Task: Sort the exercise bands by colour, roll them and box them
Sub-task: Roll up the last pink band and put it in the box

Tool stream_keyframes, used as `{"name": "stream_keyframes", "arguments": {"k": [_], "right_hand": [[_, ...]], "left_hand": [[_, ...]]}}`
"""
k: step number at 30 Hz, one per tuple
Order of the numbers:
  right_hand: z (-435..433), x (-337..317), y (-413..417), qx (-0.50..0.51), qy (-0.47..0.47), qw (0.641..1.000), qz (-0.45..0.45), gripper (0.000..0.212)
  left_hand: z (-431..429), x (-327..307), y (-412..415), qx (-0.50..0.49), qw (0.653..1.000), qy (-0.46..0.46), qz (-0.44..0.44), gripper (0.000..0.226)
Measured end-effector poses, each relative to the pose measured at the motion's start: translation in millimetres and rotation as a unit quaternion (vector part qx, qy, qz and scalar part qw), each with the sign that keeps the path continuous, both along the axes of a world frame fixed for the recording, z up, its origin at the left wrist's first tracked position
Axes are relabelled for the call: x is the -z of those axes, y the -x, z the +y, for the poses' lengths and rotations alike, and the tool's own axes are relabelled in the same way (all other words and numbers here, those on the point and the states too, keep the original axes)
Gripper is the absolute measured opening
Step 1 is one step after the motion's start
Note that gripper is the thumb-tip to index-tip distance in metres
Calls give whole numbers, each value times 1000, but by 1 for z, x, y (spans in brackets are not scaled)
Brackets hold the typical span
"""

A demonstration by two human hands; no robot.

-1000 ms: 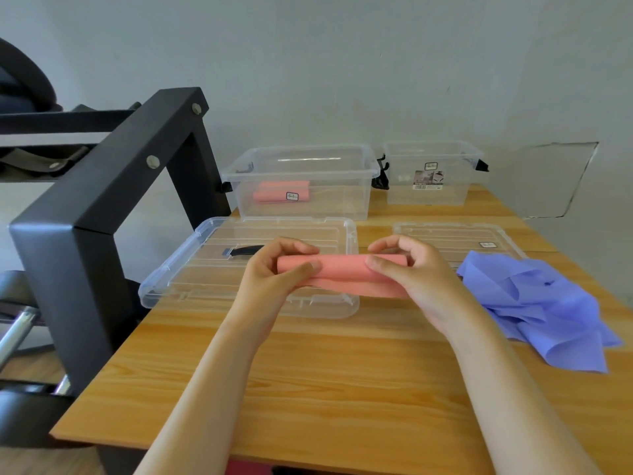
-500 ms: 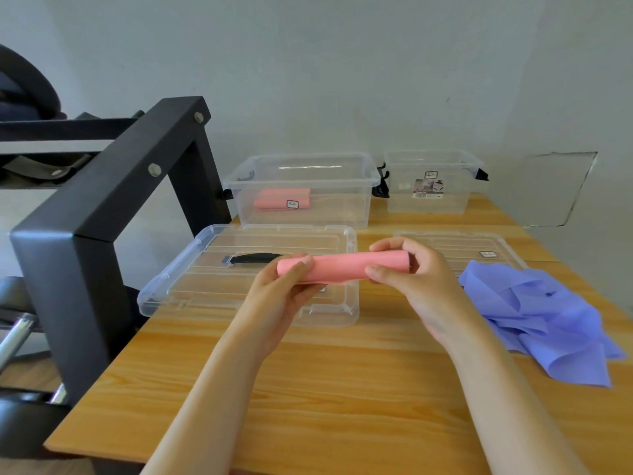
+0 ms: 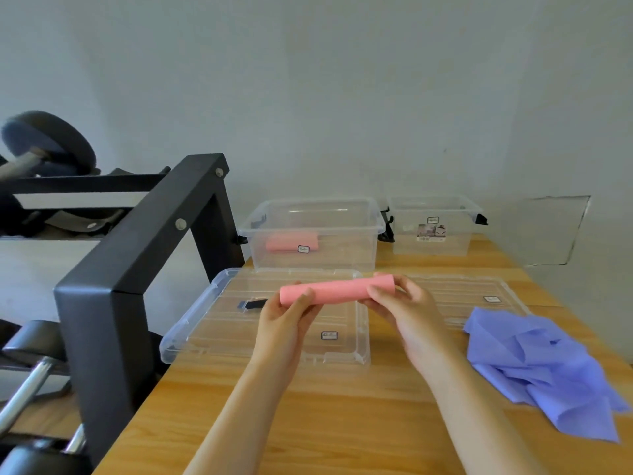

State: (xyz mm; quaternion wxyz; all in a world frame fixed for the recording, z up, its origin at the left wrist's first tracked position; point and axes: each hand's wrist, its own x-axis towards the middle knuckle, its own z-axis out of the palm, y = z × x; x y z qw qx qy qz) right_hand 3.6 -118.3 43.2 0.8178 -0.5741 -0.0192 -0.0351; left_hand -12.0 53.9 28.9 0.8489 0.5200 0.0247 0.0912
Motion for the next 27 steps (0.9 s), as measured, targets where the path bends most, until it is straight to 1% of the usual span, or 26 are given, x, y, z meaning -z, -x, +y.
{"name": "stream_keyframes", "arguments": {"k": [2,3,9,12,15,17,20,23,27], "right_hand": [[8,-7,0,31,19,999,-8,27],[12,-11,1,38,24,999,-15,28],[30,-38,16,33,28,998,-44,30],[37,-49,26,29,-3,999,-45,30],[44,-55,30,25,-40,998,-50,31],[47,-57,24,25,-44,997,-50,30],[50,-56,1,21,-31,998,-48,25],[46,-51,-43,9,-8,999,-46,22],[38,-37,-116,-3,2,999,-36,18]], "left_hand": [[-1,-9,-1,-14,999,-41,-9,32],[-1,-12,0,-14,999,-46,-13,32],[11,-30,11,-13,998,-44,-38,37],[21,-43,22,-24,998,-35,-56,32],[33,-55,23,-45,996,-32,-63,34],[38,-60,17,-48,996,-36,-62,37],[43,-62,-7,-50,996,-44,-56,39],[46,-54,-51,-53,997,-46,-41,39],[51,-38,-121,-40,998,-47,-2,30]]}}
